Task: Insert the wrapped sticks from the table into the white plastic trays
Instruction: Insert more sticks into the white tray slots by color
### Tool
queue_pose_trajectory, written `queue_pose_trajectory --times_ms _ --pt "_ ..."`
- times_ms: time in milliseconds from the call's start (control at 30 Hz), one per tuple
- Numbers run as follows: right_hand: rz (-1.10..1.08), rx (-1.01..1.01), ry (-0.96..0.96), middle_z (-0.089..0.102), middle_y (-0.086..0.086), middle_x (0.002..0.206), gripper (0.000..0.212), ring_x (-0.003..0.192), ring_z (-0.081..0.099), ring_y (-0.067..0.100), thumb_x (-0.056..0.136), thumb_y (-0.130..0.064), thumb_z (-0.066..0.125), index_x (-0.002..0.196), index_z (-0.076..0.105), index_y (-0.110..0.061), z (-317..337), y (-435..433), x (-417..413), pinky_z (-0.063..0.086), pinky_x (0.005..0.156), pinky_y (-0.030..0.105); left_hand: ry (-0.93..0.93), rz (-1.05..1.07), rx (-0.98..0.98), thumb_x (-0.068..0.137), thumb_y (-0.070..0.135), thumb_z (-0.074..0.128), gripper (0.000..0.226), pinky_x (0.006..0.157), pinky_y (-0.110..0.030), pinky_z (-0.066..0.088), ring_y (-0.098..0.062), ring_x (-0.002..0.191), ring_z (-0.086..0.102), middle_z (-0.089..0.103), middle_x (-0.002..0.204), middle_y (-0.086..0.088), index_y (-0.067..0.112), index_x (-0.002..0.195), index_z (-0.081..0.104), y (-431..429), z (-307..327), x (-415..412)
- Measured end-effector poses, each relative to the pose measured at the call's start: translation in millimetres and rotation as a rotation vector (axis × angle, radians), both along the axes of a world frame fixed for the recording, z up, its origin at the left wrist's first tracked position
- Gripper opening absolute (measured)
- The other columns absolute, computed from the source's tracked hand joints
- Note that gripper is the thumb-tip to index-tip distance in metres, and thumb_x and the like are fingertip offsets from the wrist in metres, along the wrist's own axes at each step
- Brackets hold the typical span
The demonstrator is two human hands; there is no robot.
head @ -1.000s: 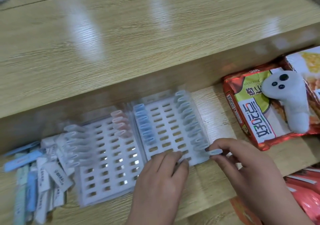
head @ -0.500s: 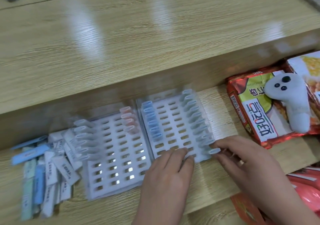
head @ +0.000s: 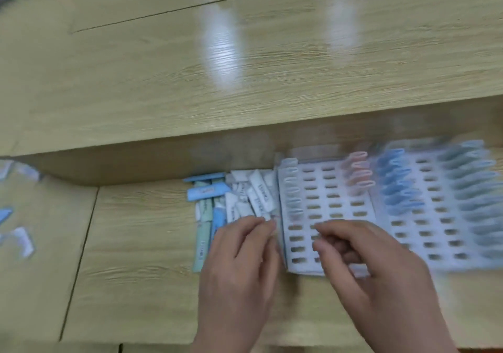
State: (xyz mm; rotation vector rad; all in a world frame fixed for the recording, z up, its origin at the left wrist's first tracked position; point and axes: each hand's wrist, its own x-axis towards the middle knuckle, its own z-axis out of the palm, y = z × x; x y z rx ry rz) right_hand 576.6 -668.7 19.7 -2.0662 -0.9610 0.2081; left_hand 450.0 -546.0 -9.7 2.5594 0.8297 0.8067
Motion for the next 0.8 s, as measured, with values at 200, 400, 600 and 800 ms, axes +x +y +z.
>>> queue_pose_trajectory --times_ms 200,400,600,800 --pt "0.106 -0.237 -0.206 0.069 -0.005 0.086 0.021 0.07 0.067 0.019 0.08 -0.02 0.078 0.099 0.071 -0.02 -12.7 84.2 -48.8 0.052 0.05 0.032 0.047 0.306 -0.193 0.087 0.038 0.06 0.028 0.075 -0.032 0.05 -0.019 0.089 0.06 0.06 0.1 0.005 0.018 0.104 0.071 46.7 -10.4 -39.0" --pt "0.065 -0.736 -0.376 0.064 -0.007 0.087 0.006 0.082 0.064 0.014 0.087 -0.024 0.061 0.092 0.064 -0.027 -6.2 123.1 -61.3 0.022 0.047 0.026 0.246 0.313 -0.259 0.085 0.048 0.062 0.036 0.076 -0.032 0.041 -0.026 0.093 0.053 0.059 0.102 -0.002 0.02 0.106 0.069 66.4 -13.9 -10.5" --pt "0.088 -0.802 -0.36 0.061 -0.002 0.113 0.035 0.11 0.054 0.02 0.093 -0.011 0.03 0.122 0.047 -0.021 -12.3 130.7 -65.0 0.032 0.059 0.032 0.155 0.297 -0.516 0.083 0.041 0.068 0.013 0.077 -0.03 0.041 -0.017 0.092 0.05 0.054 0.093 0.006 0.03 0.087 0.071 82.7 -19.2 -7.7" --pt "-0.013 -0.64 -0.183 0.063 -0.01 0.096 0.02 0.085 0.051 0.013 0.091 -0.033 0.045 0.109 0.052 -0.032 -5.2 120.6 -56.1 0.028 0.049 0.028 -0.102 0.306 -0.84 0.085 0.035 0.07 0.009 0.064 -0.022 0.039 -0.003 0.062 0.053 0.061 0.08 0.005 0.031 0.078 0.072 94.3 -16.6 -16.7"
